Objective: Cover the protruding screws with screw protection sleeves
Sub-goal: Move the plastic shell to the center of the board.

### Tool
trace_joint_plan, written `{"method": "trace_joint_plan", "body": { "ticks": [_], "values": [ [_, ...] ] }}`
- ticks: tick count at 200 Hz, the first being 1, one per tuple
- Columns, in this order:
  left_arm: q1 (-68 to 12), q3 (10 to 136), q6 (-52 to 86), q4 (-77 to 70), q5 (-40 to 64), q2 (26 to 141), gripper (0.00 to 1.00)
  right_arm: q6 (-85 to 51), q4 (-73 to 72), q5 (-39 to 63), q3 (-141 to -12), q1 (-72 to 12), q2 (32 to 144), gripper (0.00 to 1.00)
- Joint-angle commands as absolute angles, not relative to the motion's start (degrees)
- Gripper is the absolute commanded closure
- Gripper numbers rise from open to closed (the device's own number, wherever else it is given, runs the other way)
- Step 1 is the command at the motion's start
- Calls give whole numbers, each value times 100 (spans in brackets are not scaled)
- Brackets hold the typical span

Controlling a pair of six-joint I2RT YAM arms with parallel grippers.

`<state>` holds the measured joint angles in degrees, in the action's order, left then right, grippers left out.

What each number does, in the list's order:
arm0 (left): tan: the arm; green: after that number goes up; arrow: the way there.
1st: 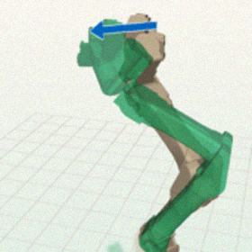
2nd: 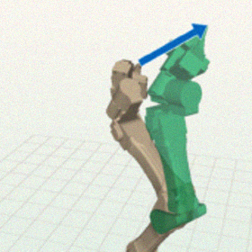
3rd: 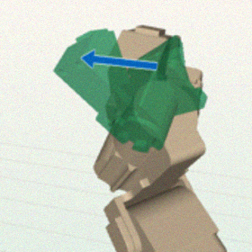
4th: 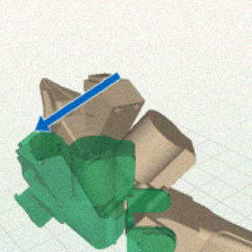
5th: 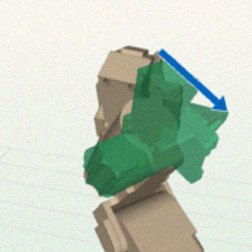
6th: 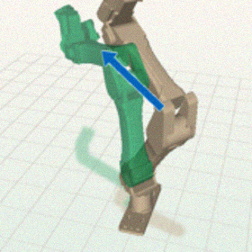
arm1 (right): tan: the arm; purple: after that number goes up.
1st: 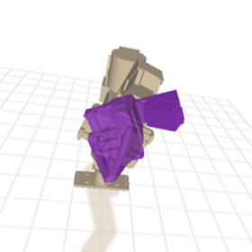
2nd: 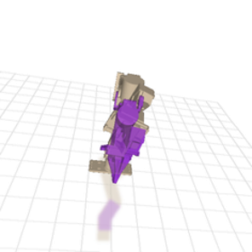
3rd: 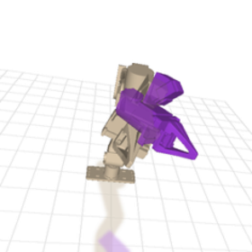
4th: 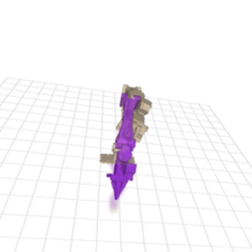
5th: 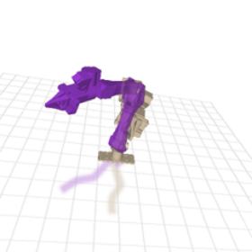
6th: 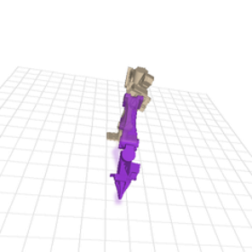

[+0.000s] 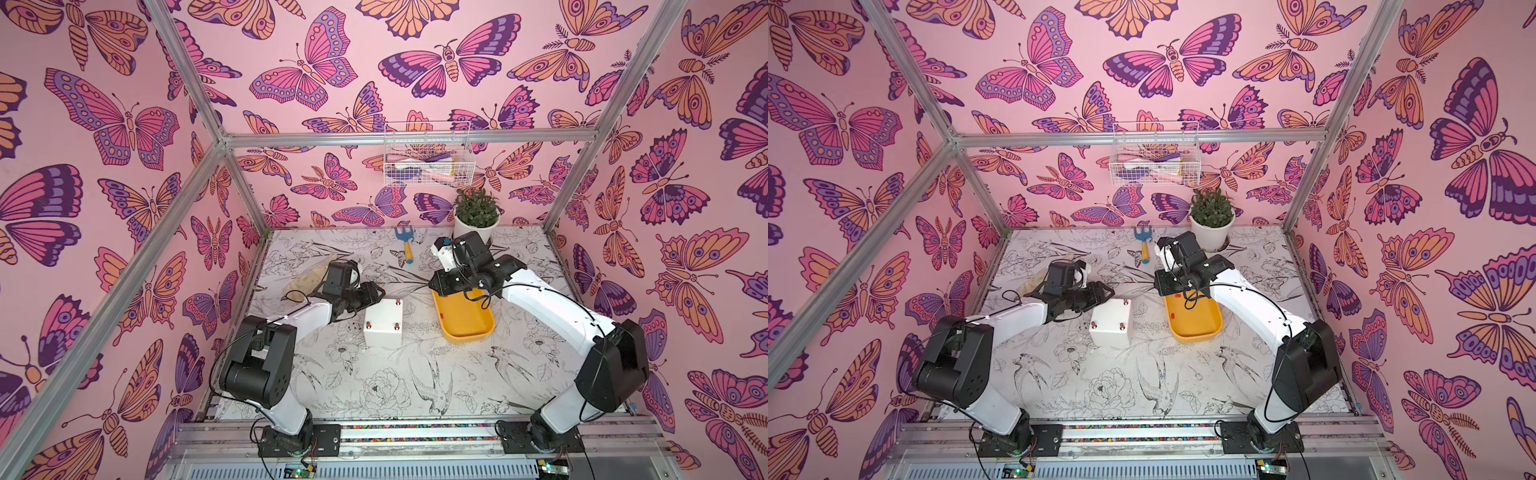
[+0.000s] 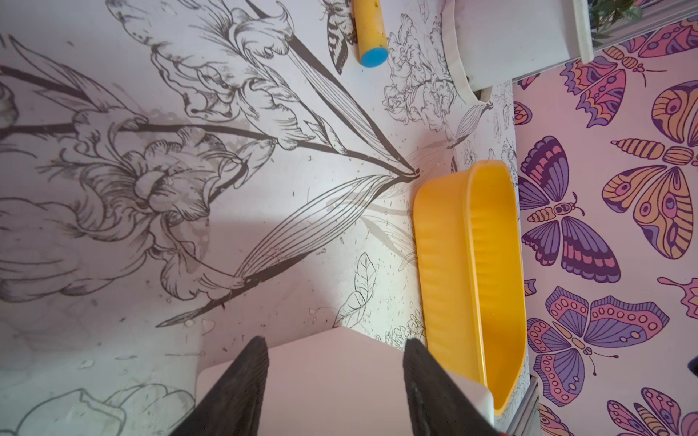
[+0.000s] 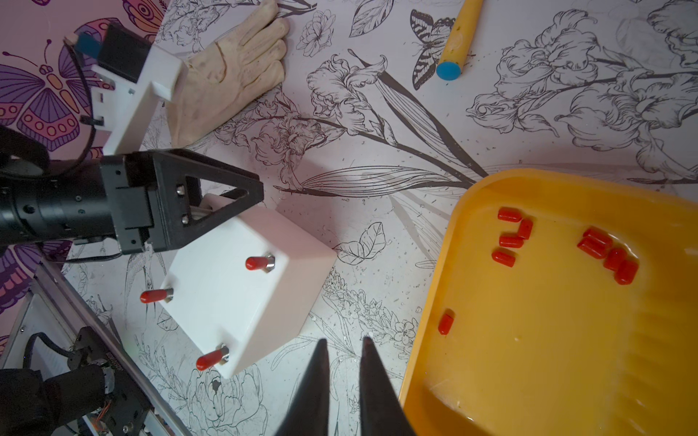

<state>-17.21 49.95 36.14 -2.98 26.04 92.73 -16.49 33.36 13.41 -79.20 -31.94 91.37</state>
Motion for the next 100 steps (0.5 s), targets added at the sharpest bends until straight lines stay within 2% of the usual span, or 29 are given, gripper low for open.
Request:
{"method": "trace_joint_plan", "body": {
  "ticks": [1, 79, 100],
  "values": [
    [-1818, 4711, 3780, -130, 2473, 8974, 41, -1630, 3305, 1276, -7890, -3164, 8839, 82],
    [-2232, 4299, 4047, -126, 2024, 8452, 41, -1635, 3214, 868, -7728, -3164, 8707, 82],
    [-2223, 4512, 3908, -8, 1979, 8378, 38, -1609, 3275, 594, -7772, -3162, 8752, 81]
  ]
}}
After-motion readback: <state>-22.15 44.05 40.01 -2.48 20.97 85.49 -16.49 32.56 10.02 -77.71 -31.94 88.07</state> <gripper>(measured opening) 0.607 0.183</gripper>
